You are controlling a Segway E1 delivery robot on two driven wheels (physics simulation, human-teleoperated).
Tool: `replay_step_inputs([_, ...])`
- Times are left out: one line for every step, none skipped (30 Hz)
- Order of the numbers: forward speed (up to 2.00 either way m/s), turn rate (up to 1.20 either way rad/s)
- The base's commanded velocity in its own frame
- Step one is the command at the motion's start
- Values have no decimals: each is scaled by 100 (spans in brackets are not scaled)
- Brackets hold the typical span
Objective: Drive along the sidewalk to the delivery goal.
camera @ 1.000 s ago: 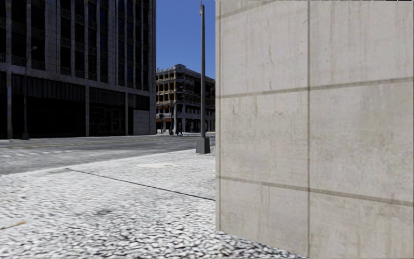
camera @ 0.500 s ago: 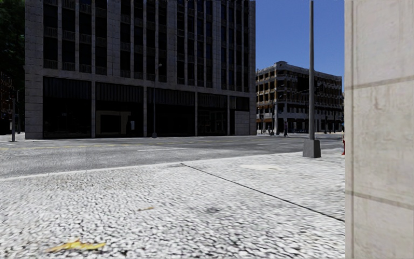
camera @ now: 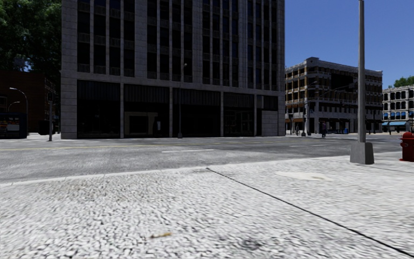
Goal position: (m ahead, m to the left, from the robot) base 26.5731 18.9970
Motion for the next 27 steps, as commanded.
replay_step_inputs([158, -27])
replay_step_inputs([158, -34])
replay_step_inputs([157, -42])
replay_step_inputs([157, -52])
replay_step_inputs([157, -52])
replay_step_inputs([157, -56])
replay_step_inputs([156, -57])
replay_step_inputs([156, -57])
replay_step_inputs([156, -57])
replay_step_inputs([156, -57])
replay_step_inputs([156, -57])
replay_step_inputs([156, -57])
replay_step_inputs([156, -57])
replay_step_inputs([156, -57])
replay_step_inputs([155, -57])
replay_step_inputs([155, -57])
replay_step_inputs([155, -57])
replay_step_inputs([155, -57])
replay_step_inputs([155, -57])
replay_step_inputs([155, -57])
replay_step_inputs([155, -57])
replay_step_inputs([155, -57])
replay_step_inputs([155, -57])
replay_step_inputs([155, -57])
replay_step_inputs([155, -57])
replay_step_inputs([155, -57])
replay_step_inputs([155, -57])
